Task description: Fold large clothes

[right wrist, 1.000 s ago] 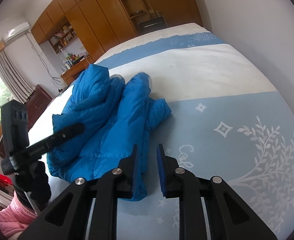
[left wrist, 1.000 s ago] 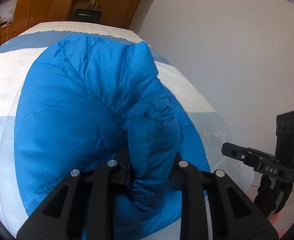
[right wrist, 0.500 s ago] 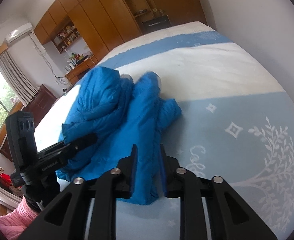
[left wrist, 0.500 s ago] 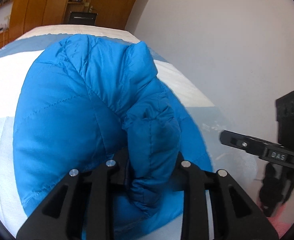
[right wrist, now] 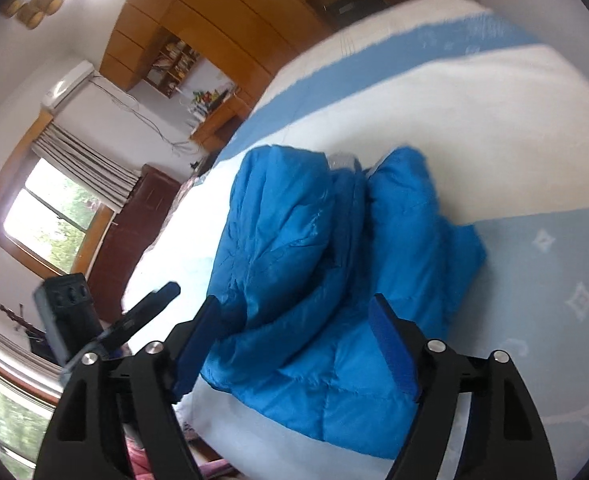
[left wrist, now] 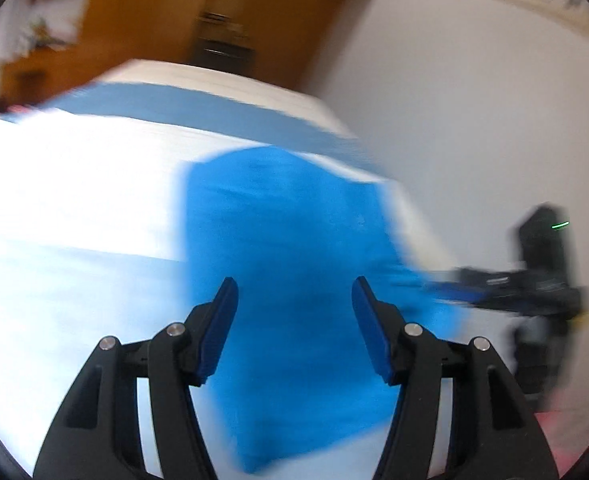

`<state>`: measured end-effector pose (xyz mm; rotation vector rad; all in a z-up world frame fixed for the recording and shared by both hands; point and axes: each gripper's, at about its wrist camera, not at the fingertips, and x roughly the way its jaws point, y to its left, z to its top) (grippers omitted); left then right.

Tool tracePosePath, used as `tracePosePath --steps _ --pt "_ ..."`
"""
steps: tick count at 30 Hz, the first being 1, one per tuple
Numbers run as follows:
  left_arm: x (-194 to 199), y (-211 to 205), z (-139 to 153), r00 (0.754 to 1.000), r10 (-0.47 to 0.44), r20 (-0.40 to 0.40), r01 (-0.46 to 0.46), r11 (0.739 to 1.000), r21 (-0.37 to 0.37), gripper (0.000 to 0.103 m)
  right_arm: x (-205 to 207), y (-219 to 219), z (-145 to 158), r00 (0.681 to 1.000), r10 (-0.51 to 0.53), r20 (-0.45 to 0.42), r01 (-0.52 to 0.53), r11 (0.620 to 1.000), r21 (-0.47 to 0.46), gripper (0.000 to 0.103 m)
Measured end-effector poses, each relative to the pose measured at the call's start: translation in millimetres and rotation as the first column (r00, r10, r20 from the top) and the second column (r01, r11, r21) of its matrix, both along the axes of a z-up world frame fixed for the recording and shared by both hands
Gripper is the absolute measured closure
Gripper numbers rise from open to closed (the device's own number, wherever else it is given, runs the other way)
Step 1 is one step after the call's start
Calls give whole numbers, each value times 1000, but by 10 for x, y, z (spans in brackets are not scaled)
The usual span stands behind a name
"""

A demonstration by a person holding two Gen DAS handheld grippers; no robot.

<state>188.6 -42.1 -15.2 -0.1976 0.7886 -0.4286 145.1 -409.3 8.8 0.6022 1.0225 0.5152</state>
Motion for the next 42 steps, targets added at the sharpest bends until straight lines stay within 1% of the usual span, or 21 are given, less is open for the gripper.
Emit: tracePosePath --steps 2,4,6,8,12,13,14,16,17,18,20,23,25,29,31,35,38,39,42 --pt "109 50 -103 999 38 -15 -37 997 63 45 129 29 -62 999 9 -38 -8 1000 18 22" --pt "211 71 -229 998 47 -43 -43 995 91 46 254 66 -138 996 23 -81 -20 999 37 21" --pt "288 56 -314 997 56 -55 -49 992 116 46 363 114 -227 992 28 -122 -23 999 42 21" --pt "357 60 -379 996 66 -55 -59 990 129 44 435 159 -287 989 37 -141 -32 999 39 21" --pt "420 100 -386 996 81 -44 -75 989 124 44 551 279 -357 988 47 -149 -46 999 7 21" --pt "417 105 -395 996 82 -42 -76 990 122 44 569 301 -356 988 48 -145 -49 999 0 24" --pt "420 105 -375 996 83 -39 -78 990 119 44 586 331 -352 989 52 -137 -54 998 -9 32" --pt "438 98 -380 996 85 -33 -81 990 116 44 615 434 -346 990 55 -130 -61 997 -45 41" --pt "449 95 -379 996 87 -29 -83 990 116 44 626 466 -344 991 58 -121 -65 996 -58 52" --pt "443 88 -375 996 84 -23 -81 990 112 44 629 483 -337 992 59 -111 -67 995 -68 56" --pt "442 97 -382 996 84 -24 -81 991 108 44 605 525 -296 995 71 -76 -77 994 -78 73" --pt "427 108 -371 996 88 -23 -86 991 105 44 540 570 -178 995 92 -26 -94 991 -97 84" --pt "420 92 -353 996 91 -18 -89 990 109 45 485 591 -93 994 109 5 -108 988 -107 87" --pt "370 65 -288 996 93 -2 -92 990 110 45 310 596 196 986 139 94 -127 984 -125 90" --pt "326 34 -235 996 90 6 -90 990 108 45 248 598 385 976 153 154 -131 981 -142 90" --pt "243 -54 -129 997 74 29 -77 992 103 45 34 537 659 960 156 233 -118 979 -168 91" --pt "197 -145 -75 998 50 35 -53 994 98 45 -69 429 744 957 140 256 -97 980 -172 91" --pt "185 -174 -67 999 42 34 -45 994 97 45 -65 463 761 957 134 257 -92 981 -170 91" --pt "160 -245 -67 999 25 41 -29 993 111 45 -80 353 704 964 103 244 -66 986 -156 91"
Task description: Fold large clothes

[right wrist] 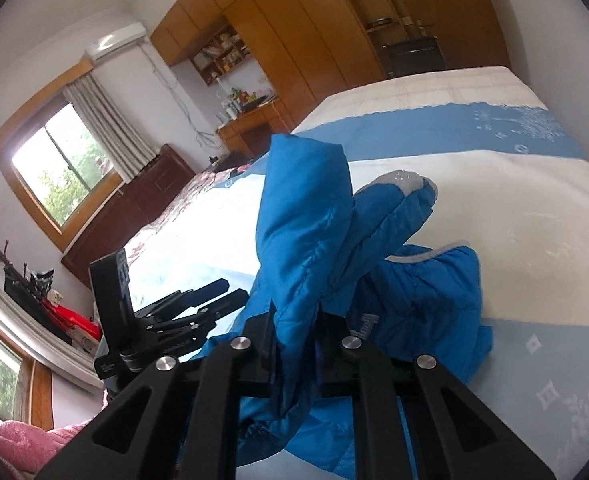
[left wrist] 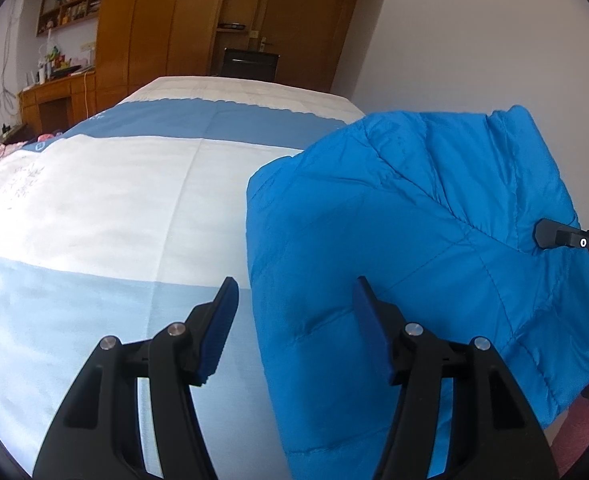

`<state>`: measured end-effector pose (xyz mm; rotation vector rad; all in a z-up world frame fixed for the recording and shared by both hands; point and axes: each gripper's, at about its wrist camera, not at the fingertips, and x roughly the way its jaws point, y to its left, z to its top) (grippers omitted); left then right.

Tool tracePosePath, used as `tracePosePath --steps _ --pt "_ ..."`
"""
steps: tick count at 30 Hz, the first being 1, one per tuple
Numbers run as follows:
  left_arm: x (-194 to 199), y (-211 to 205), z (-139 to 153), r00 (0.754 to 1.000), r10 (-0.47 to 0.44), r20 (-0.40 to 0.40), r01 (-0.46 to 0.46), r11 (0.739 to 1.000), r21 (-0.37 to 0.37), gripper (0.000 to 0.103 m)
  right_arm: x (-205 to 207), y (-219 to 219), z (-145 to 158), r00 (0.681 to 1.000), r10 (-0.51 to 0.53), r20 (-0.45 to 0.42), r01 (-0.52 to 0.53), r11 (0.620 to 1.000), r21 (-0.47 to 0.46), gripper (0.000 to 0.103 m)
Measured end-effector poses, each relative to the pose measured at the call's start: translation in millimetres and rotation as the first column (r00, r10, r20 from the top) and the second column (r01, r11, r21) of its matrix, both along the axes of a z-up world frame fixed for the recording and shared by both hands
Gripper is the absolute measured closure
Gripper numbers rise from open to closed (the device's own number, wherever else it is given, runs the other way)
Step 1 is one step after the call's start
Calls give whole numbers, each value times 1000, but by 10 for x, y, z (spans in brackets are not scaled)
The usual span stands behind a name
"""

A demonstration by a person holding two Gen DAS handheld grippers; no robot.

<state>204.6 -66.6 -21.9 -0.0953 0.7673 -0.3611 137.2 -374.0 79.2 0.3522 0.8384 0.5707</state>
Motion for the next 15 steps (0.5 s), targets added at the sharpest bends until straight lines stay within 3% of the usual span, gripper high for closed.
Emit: tracePosePath --steps 8,15 --pt "11 -237 -154 998 -56 -32 57 998 37 45 -19 -426 -454 992 -82 -99 86 996 36 91" --pt "67 -320 -388 988 -110 -107 111 994 -3 46 -89 -712 -1034 975 -118 -190 137 987 87 87"
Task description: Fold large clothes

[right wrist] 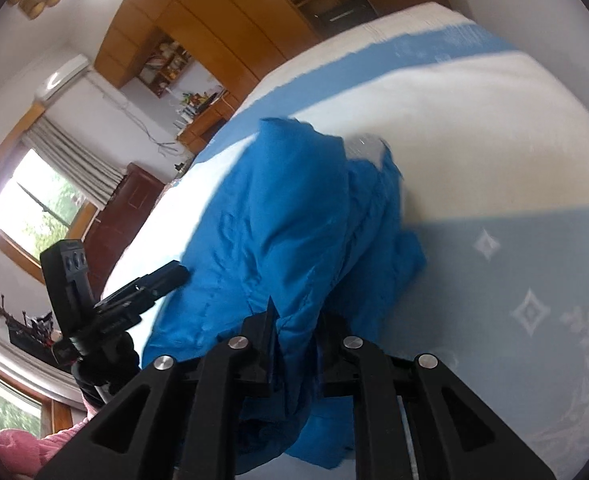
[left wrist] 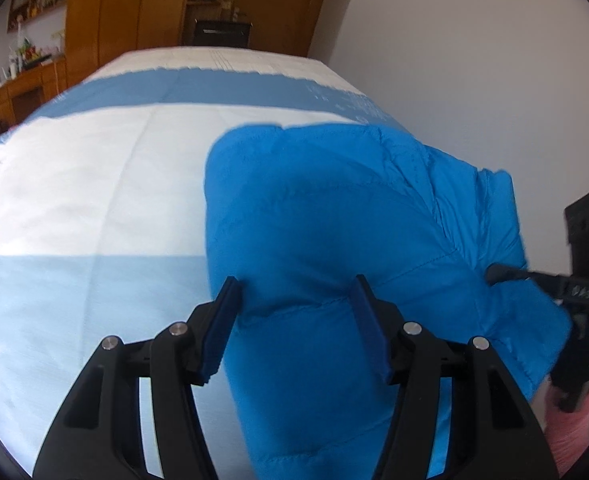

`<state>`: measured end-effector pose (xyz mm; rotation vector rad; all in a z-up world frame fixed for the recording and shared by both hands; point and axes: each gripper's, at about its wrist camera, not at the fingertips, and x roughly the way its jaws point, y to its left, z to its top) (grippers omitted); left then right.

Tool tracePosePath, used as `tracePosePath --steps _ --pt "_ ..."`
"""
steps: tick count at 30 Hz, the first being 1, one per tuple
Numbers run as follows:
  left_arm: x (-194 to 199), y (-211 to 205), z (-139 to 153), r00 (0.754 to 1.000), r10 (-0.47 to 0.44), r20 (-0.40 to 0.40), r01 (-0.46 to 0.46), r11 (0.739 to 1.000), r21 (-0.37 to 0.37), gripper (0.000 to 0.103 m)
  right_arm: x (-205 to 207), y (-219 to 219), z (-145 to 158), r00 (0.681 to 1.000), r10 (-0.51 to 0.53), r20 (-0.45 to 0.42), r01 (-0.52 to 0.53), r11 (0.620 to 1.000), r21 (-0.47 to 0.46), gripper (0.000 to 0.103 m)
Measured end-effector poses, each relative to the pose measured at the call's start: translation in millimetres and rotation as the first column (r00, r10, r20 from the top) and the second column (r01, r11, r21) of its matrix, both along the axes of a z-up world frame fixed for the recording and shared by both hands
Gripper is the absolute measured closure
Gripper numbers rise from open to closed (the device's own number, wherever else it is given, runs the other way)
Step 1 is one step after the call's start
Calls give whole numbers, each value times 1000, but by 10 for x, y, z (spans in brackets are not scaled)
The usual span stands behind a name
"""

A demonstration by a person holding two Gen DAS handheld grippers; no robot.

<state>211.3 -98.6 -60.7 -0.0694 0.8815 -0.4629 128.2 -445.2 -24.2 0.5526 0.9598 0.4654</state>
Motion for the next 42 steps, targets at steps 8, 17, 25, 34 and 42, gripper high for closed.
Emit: tracePosePath --steps 8,17,25,34,42 --pt "-44 -23 -190 1000 -10 3 10 999 40 46 -52 -91 -475 999 -54 0 54 987 151 81" --pt "-329 104 249 998 15 60 -17 999 32 51 -356 -19 333 985 -68 161 80 994 -71 71" --pt "-541 -87 393 997 -7 82 6 1000 8 58 -497 630 644 959 104 263 -49 977 -209 79" --pt "-640 -206 145 998 -60 22 60 998 20 66 -605 513 128 986 93 137 -63 976 -209 91" --pt "-631 -249 -82 996 -85 10 84 996 38 65 -646 536 -231 992 73 105 -51 979 -196 97"
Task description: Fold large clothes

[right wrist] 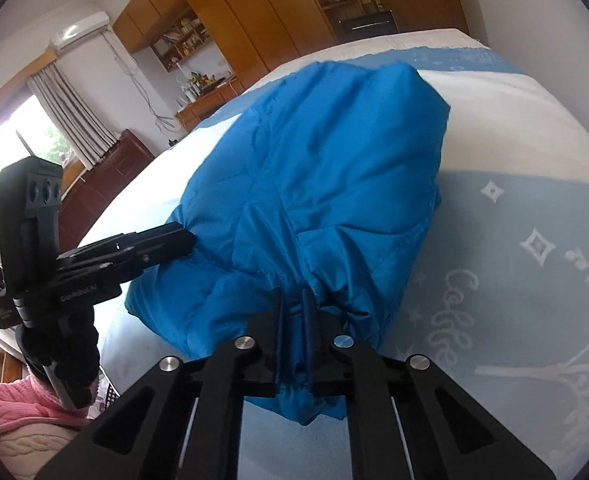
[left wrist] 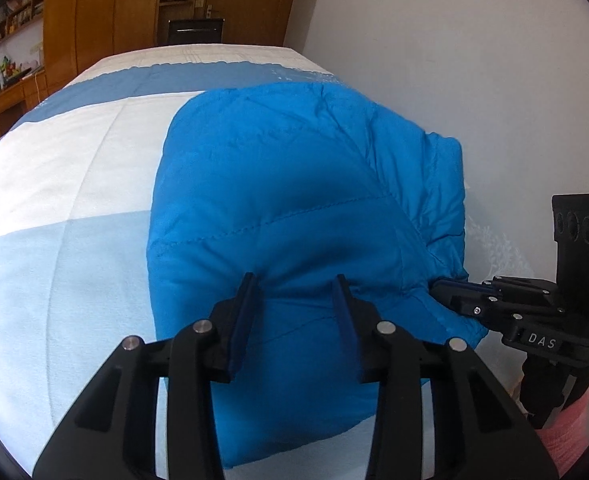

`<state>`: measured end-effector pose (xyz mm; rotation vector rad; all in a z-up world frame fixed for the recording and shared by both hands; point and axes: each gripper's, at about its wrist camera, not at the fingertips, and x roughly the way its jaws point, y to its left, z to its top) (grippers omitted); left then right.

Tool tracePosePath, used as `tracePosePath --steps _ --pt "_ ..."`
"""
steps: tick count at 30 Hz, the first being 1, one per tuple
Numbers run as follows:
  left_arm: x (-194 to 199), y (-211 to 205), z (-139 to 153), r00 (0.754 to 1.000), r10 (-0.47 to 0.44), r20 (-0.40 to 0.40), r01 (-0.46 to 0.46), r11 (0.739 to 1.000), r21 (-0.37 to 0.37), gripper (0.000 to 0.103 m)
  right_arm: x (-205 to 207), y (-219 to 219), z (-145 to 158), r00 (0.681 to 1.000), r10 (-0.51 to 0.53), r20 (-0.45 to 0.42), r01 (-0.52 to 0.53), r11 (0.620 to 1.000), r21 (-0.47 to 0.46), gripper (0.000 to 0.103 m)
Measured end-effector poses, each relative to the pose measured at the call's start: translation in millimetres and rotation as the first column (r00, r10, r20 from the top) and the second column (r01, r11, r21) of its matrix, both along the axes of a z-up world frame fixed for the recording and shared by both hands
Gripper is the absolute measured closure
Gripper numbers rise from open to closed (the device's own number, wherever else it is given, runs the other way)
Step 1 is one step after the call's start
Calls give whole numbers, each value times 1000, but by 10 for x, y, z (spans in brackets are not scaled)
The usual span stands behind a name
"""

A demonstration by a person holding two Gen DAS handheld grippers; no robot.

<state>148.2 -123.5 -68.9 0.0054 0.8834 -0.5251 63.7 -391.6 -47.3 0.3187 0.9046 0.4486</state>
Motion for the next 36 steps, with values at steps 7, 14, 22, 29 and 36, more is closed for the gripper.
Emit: tracePosePath --steps 7,14,22,29,36 --pt "-3 -5 37 1000 5 8 -5 1000 9 66 11 -48 134 1000 23 1 -23 999 30 95" --pt "204 6 352 999 12 48 -12 1000 -13 67 184 -85 687 991 35 126 -37 999 9 91" --pt "803 -70 442 999 48 21 -48 998 -38 73 867 59 749 994 -11 109 18 998 -61 91" --pt "1219 -163 149 997 54 -48 -55 998 -8 76 1212 27 481 998 -51 41 54 996 -73 95" --pt "1394 -168 -69 992 19 -126 -20 1000 -6 75 1393 -140 89 996 -62 -67 64 998 26 100"
